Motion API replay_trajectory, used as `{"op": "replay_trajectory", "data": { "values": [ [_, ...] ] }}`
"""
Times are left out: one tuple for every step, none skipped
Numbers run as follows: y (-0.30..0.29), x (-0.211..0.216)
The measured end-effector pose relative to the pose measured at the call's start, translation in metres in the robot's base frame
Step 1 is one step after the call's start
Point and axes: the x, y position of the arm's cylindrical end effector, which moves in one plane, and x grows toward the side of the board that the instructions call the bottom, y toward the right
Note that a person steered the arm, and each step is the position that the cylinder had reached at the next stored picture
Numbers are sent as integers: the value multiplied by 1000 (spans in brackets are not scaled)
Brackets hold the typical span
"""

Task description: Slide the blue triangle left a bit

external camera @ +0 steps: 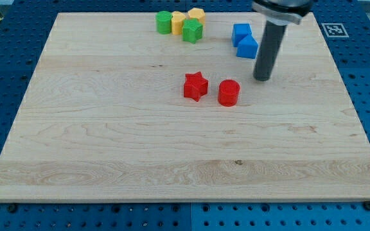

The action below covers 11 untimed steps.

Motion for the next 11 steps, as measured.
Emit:
{"op": "replay_trajectory", "data": {
  "values": [
    [17,-31],
    [14,-47],
    [12,-57],
    [7,-81],
    [5,-82],
    [-3,-81],
    [-32,-79],
    [-64,-79],
    [-78,-79],
    [-78,-79],
    [-51,-79]
  ]
}}
